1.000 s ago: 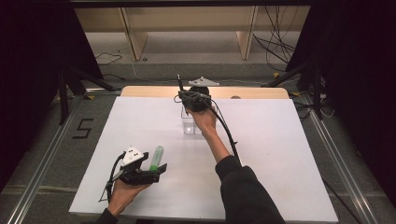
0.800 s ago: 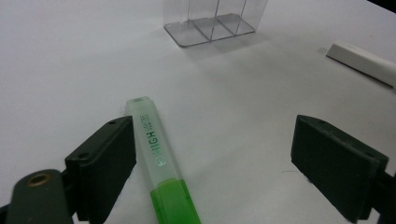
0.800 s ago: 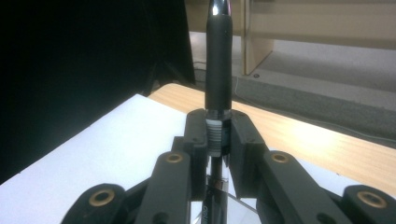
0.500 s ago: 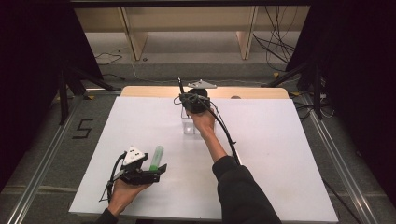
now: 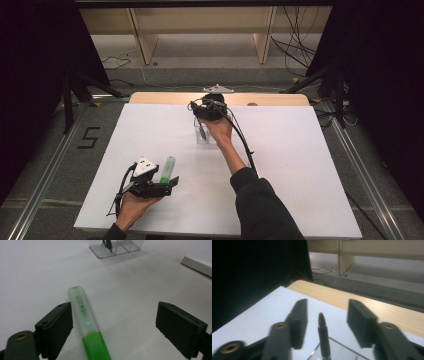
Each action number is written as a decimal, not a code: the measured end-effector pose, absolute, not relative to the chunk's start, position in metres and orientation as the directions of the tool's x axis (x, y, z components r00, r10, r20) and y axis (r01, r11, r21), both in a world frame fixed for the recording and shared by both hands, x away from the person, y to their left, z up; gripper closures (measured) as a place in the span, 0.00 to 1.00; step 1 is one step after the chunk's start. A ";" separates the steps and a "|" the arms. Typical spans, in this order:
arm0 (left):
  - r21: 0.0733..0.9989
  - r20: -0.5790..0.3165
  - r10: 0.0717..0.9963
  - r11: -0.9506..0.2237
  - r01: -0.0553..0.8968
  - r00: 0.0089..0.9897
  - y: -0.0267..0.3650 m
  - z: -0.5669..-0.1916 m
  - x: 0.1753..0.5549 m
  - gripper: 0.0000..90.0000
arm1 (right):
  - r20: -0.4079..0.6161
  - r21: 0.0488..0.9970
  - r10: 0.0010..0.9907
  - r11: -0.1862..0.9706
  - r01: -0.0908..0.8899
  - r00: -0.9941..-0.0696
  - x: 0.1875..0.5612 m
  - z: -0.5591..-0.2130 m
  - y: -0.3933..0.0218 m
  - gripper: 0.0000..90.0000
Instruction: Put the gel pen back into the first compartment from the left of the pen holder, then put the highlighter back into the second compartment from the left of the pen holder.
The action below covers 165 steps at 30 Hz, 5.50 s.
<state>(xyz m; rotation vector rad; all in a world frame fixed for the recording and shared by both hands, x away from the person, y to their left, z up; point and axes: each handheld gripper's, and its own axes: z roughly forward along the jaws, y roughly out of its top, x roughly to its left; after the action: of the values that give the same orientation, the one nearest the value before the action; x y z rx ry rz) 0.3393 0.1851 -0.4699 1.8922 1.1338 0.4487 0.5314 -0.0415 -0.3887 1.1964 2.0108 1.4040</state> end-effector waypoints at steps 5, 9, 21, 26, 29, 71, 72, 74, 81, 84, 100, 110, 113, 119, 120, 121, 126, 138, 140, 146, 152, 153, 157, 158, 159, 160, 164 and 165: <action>0.814 -0.118 0.849 -0.213 0.540 0.514 0.185 -0.470 0.340 0.15 | 0.144 0.904 0.817 0.120 0.409 -0.559 0.520 -0.372 -0.063 0.45; 0.809 -0.117 0.852 -0.216 0.546 0.511 0.184 -0.471 0.340 0.15 | 0.131 0.903 0.793 0.152 0.401 -0.595 0.504 -0.361 -0.083 0.42; 0.803 -0.110 0.857 -0.222 0.553 0.503 0.184 -0.471 0.341 0.15 | 0.139 0.903 0.764 0.164 0.398 -0.630 0.460 -0.359 -0.118 0.34; 0.794 -0.110 0.862 -0.223 0.565 0.494 0.185 -0.472 0.343 0.15 | 0.132 0.905 0.759 0.170 0.389 -0.638 0.445 -0.364 -0.126 0.33; 0.792 -0.110 0.868 -0.218 0.570 0.484 0.186 -0.472 0.342 0.15 | 0.130 0.907 0.754 0.171 0.384 -0.644 0.436 -0.367 -0.129 0.33; 0.683 -0.120 0.887 -0.253 0.686 0.446 0.196 -0.472 0.356 0.18 | 0.133 0.901 0.683 0.219 0.375 -0.718 0.347 -0.426 -0.153 0.26; 0.680 -0.122 0.886 -0.254 0.688 0.448 0.197 -0.472 0.356 0.18 | 0.135 0.900 0.683 0.220 0.378 -0.718 0.347 -0.428 -0.154 0.26; 0.677 -0.119 0.884 -0.260 0.689 0.451 0.197 -0.470 0.357 0.18 | 0.139 0.896 0.685 0.220 0.384 -0.716 0.346 -0.429 -0.155 0.26; 0.644 -0.112 0.880 -0.289 0.708 0.461 0.194 -0.473 0.357 0.19 | 0.137 0.894 0.685 0.227 0.387 -0.716 0.340 -0.433 -0.157 0.26; 0.632 -0.101 0.875 -0.312 0.710 0.474 0.193 -0.472 0.356 0.21 | 0.142 0.887 0.681 0.235 0.398 -0.719 0.337 -0.438 -0.156 0.26; 0.585 -0.068 0.862 -0.373 0.720 0.502 0.188 -0.481 0.357 0.31 | 0.151 0.864 0.667 0.269 0.425 -0.730 0.323 -0.452 -0.155 0.25; 0.583 -0.010 0.860 -0.410 0.701 0.510 0.186 -0.483 0.355 0.43 | 0.153 0.862 0.663 0.273 0.428 -0.732 0.322 -0.456 -0.155 0.26; 0.597 -0.008 0.856 -0.410 0.689 0.517 0.185 -0.484 0.353 0.49 | 0.146 0.860 0.665 0.280 0.426 -0.732 0.320 -0.455 -0.154 0.26; 0.609 -0.010 0.853 -0.408 0.681 0.521 0.187 -0.484 0.351 0.59 | 0.133 0.868 0.669 0.277 0.411 -0.731 0.317 -0.451 -0.154 0.27; 0.611 -0.015 0.856 -0.402 0.682 0.517 0.187 -0.484 0.351 0.61 | 0.133 0.868 0.671 0.277 0.413 -0.730 0.318 -0.451 -0.155 0.27; 0.610 -0.020 0.857 -0.398 0.685 0.515 0.187 -0.484 0.351 0.62 | 0.133 0.867 0.673 0.277 0.414 -0.728 0.318 -0.451 -0.156 0.27; 0.616 -0.033 0.868 -0.373 0.694 0.496 0.190 -0.485 0.352 0.67 | 0.138 0.871 0.672 0.268 0.413 -0.728 0.318 -0.451 -0.158 0.28; 0.605 -0.094 0.862 -0.348 0.716 0.499 0.197 -0.482 0.359 0.74 | 0.138 0.868 0.666 0.275 0.413 -0.733 0.318 -0.452 -0.154 0.28; 0.601 -0.138 0.853 -0.331 0.727 0.503 0.199 -0.481 0.362 0.74 | 0.139 0.868 0.663 0.276 0.413 -0.736 0.318 -0.452 -0.153 0.28; 0.600 -0.149 0.807 -0.386 0.701 0.572 0.190 -0.463 0.360 0.74 | 0.143 0.875 0.655 0.268 0.404 -0.742 0.317 -0.450 -0.152 0.29; 0.594 -0.179 0.719 -0.465 0.656 0.672 0.175 -0.440 0.356 0.74 | 0.085 0.886 0.625 0.310 0.346 -0.776 0.311 -0.444 -0.143 0.27; 0.593 -0.183 0.702 -0.479 0.647 0.688 0.172 -0.435 0.355 0.74 | 0.065 0.888 0.614 0.324 0.327 -0.787 0.309 -0.443 -0.140 0.26; 0.578 -0.183 0.634 -0.549 0.604 0.751 0.154 -0.425 0.353 0.74 | -0.017 0.883 0.567 0.395 0.253 -0.824 0.301 -0.443 -0.129 0.26; 0.570 -0.185 0.618 -0.566 0.595 0.764 0.149 -0.423 0.352 0.74 | -0.038 0.882 0.556 0.410 0.234 -0.831 0.298 -0.443 -0.127 0.26; 0.565 -0.188 0.604 -0.579 0.589 0.774 0.145 -0.422 0.352 0.74 | -0.054 0.881 0.544 0.420 0.216 -0.837 0.296 -0.442 -0.125 0.26; 0.555 -0.189 0.591 -0.595 0.581 0.785 0.141 -0.421 0.352 0.74 | -0.069 0.881 0.536 0.429 0.201 -0.842 0.294 -0.442 -0.124 0.26; 0.524 -0.197 0.541 -0.647 0.554 0.817 0.127 -0.418 0.352 0.74 | -0.172 0.864 0.512 0.488 0.120 -0.842 0.286 -0.439 -0.118 0.26; 0.518 -0.199 0.533 -0.655 0.550 0.822 0.123 -0.418 0.352 0.74 | -0.203 0.857 0.504 0.506 0.097 -0.839 0.284 -0.439 -0.115 0.27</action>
<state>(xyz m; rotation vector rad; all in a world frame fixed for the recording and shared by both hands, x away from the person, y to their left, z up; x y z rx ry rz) 0.3523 0.1233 -0.4177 2.4268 0.7944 -0.0395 0.2845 -0.1154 -0.4392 0.4952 2.3216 1.2831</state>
